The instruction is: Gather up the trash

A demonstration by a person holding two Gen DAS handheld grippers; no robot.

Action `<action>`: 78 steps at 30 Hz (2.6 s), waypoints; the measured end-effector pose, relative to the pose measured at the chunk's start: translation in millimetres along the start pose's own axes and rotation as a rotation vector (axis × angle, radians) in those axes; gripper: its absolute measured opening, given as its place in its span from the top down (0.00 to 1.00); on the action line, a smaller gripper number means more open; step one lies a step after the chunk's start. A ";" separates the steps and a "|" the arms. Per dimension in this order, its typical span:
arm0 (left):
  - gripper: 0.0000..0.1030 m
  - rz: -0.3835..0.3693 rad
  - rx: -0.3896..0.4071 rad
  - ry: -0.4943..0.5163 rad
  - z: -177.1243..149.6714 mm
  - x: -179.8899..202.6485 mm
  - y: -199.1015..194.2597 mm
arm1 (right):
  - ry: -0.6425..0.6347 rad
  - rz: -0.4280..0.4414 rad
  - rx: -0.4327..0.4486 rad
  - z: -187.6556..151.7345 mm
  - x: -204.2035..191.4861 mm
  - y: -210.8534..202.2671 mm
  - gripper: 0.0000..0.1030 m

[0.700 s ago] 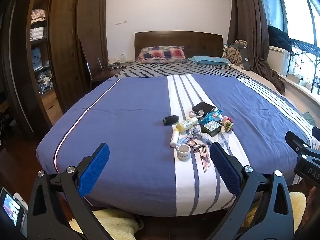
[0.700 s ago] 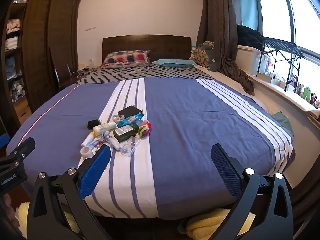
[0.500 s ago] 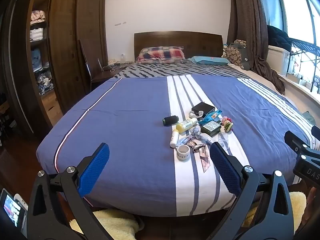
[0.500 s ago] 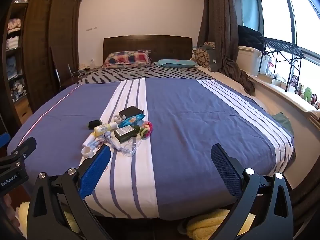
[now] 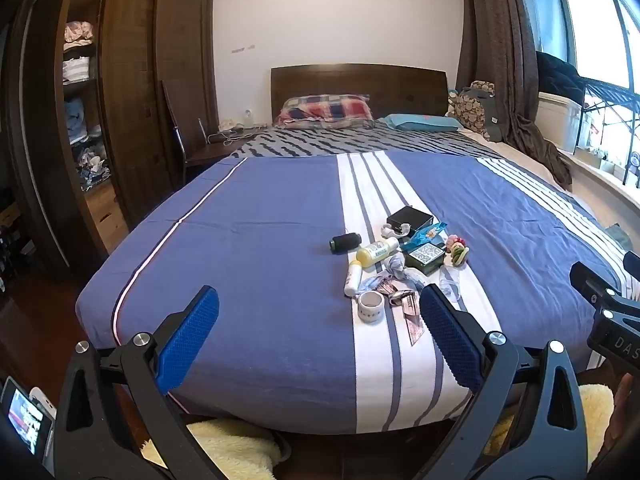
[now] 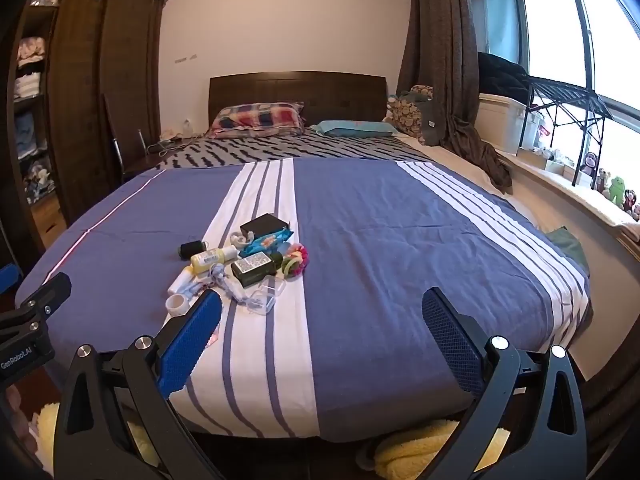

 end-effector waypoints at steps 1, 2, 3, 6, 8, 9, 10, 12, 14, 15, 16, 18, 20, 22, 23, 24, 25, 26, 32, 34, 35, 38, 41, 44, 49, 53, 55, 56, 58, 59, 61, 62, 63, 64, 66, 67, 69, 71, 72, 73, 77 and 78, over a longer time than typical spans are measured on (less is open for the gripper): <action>0.07 0.001 0.000 0.000 0.0 0.1 0.0 | 0.001 0.001 0.000 0.1 0.3 -0.4 0.03; 0.07 0.001 0.000 0.000 0.0 -0.5 -0.3 | 0.000 0.002 0.001 0.0 -0.3 -0.5 0.03; 0.07 0.000 0.002 -0.001 -1.6 -1.2 -1.4 | 0.000 0.002 0.001 0.1 -0.2 -0.9 0.03; 0.07 -0.002 0.005 0.000 -1.9 -0.7 -2.9 | 0.000 0.001 0.000 0.0 -1.6 0.4 0.03; 0.07 -0.004 0.005 0.002 -2.0 -1.4 -4.2 | 0.002 0.004 0.002 0.2 -1.5 0.1 0.03; 0.07 -0.003 0.006 0.004 -2.1 -1.2 -4.6 | 0.002 0.005 0.003 -0.5 -2.4 -0.5 0.03; 0.07 -0.001 0.007 0.004 -2.6 -0.6 -4.7 | 0.002 0.007 0.003 -0.7 -3.1 -0.5 0.03; 0.07 -0.001 0.008 0.004 -2.9 -0.7 -5.1 | 0.002 0.007 0.001 -1.0 -3.9 0.6 0.03; 0.07 0.001 0.008 0.004 -2.9 -1.4 -5.6 | 0.001 0.008 0.000 -1.0 -4.9 -0.4 0.03; 0.07 0.001 0.007 0.005 -2.8 -0.4 -5.9 | 0.001 0.009 0.001 -1.6 -4.4 -1.8 0.03; 0.07 0.001 0.008 0.006 -2.7 0.0 -5.8 | 0.000 0.011 0.001 -1.8 -5.2 -1.9 0.03; 0.07 0.004 0.008 0.007 -2.8 -0.2 -6.1 | 0.000 0.012 0.000 -1.5 -3.7 -0.3 0.03; 0.07 0.004 0.008 0.008 -3.0 -0.3 -6.6 | 0.001 0.012 0.001 -1.6 -3.5 -0.3 0.03; 0.07 0.003 0.009 0.007 -3.1 -0.1 -6.1 | 0.001 0.012 0.001 -1.8 -3.8 -0.2 0.03; 0.07 0.004 0.010 0.008 -3.3 0.6 -5.8 | 0.001 0.012 0.001 -2.0 -3.8 -0.3 0.03; 0.07 0.005 0.010 0.009 -3.0 1.4 -5.5 | 0.000 0.012 0.001 -2.0 -3.7 -0.5 0.03; 0.07 0.005 0.011 0.010 -2.9 1.5 -5.5 | 0.001 0.013 0.001 -2.0 -3.8 -0.5 0.03; 0.07 0.005 0.011 0.010 -2.8 1.6 -5.6 | 0.001 0.014 0.001 -1.9 -3.9 -0.6 0.03; 0.07 0.006 0.017 0.009 -1.6 1.3 -6.9 | 0.002 0.016 0.003 -2.7 -3.6 -0.6 0.03; 0.07 0.007 0.017 0.010 -1.7 2.2 -7.4 | 0.002 0.016 0.003 -3.1 -3.3 -0.9 0.03; 0.07 0.008 0.017 0.011 -1.4 2.3 -7.2 | 0.002 0.017 0.004 -3.1 -3.4 -1.0 0.03; 0.07 0.007 0.016 0.008 -1.4 1.9 -7.2 | 0.003 0.017 0.004 -2.7 -3.2 -1.0 0.03; 0.07 0.006 0.017 0.011 -1.9 2.1 -7.4 | 0.003 0.016 0.003 -2.6 -3.4 -0.9 0.03; 0.07 0.006 0.018 0.011 -1.9 2.1 -7.4 | 0.002 0.017 0.003 -2.7 -3.2 -1.0 0.03; 0.07 0.008 0.016 0.009 -2.1 2.0 -7.3 | 0.005 0.017 0.003 -3.0 -3.0 -0.8 0.03; 0.07 0.007 0.015 0.009 -2.3 2.1 -7.5 | 0.007 0.017 0.001 -4.4 -2.4 -1.3 0.03; 0.07 0.007 0.016 0.009 -2.3 2.0 -7.6 | 0.006 0.018 0.002 -4.2 -2.5 -1.4 0.03; 0.07 0.007 0.016 0.009 -2.3 2.0 -7.4 | 0.007 0.018 0.001 -3.8 -2.5 -1.2 0.03; 0.07 0.009 0.016 0.010 -2.5 2.3 -7.4 | 0.007 0.018 0.001 -4.0 -2.6 -1.1 0.03; 0.07 0.010 0.016 0.008 -2.7 1.7 -7.4 | 0.007 0.018 0.001 -4.3 -2.5 -1.3 0.03; 0.07 0.013 0.015 0.004 -4.0 0.2 -6.2 | 0.007 0.019 0.001 -4.5 -2.5 -0.9 0.03; 0.07 0.015 0.013 0.001 -4.4 -0.7 -5.4 | 0.007 0.018 0.000 -4.8 -2.5 -0.8 0.03; 0.07 0.017 0.012 0.000 -5.1 -1.7 -4.1 | 0.008 0.016 -0.001 -5.2 -2.3 -0.2 0.03; 0.07 0.018 0.012 -0.001 -5.6 -2.3 -3.2 | 0.008 0.015 -0.002 -5.7 -2.0 0.0 0.03; 0.07 0.021 0.007 -0.001 -7.9 -3.6 -0.3 | 0.010 0.013 -0.005 -5.7 -0.9 1.7 0.03; 0.07 0.024 0.001 -0.002 -9.2 -4.0 2.1 | 0.012 0.012 -0.007 -6.0 0.0 3.3 0.03; 0.07 0.025 -0.006 -0.001 -11.0 -4.5 6.4 | 0.016 0.010 -0.015 -8.4 1.0 7.5 0.03; 0.07 0.021 -0.013 0.002 -13.0 -3.5 10.9 | 0.017 0.007 -0.025 -10.4 2.6 12.1 0.03; 0.07 0.018 -0.019 0.004 -14.4 -2.3 13.9 | 0.017 0.005 -0.031 -11.5 3.4 15.1 0.03; 0.07 0.014 -0.024 0.007 -15.4 -1.1 17.0 | 0.016 0.001 -0.041 -13.3 3.9 19.5 0.03; 0.07 -0.011 -0.055 0.019 -24.6 5.4 35.1 | 0.005 -0.010 -0.065 -21.8 4.4 37.1 0.03; 0.07 -0.016 -0.063 0.026 -27.3 7.2 40.7 | 0.000 -0.007 -0.061 -24.4 3.9 41.8 0.03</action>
Point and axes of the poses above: each gripper's, at about its wrist camera, not at the fingertips, and y roughly the way its jaws point, x to its right, z to its top, the point moved 2 cm from there along y, roughly the way its jaws point, and after that the axes turned 13 degrees about y, right-handed, at the moved point
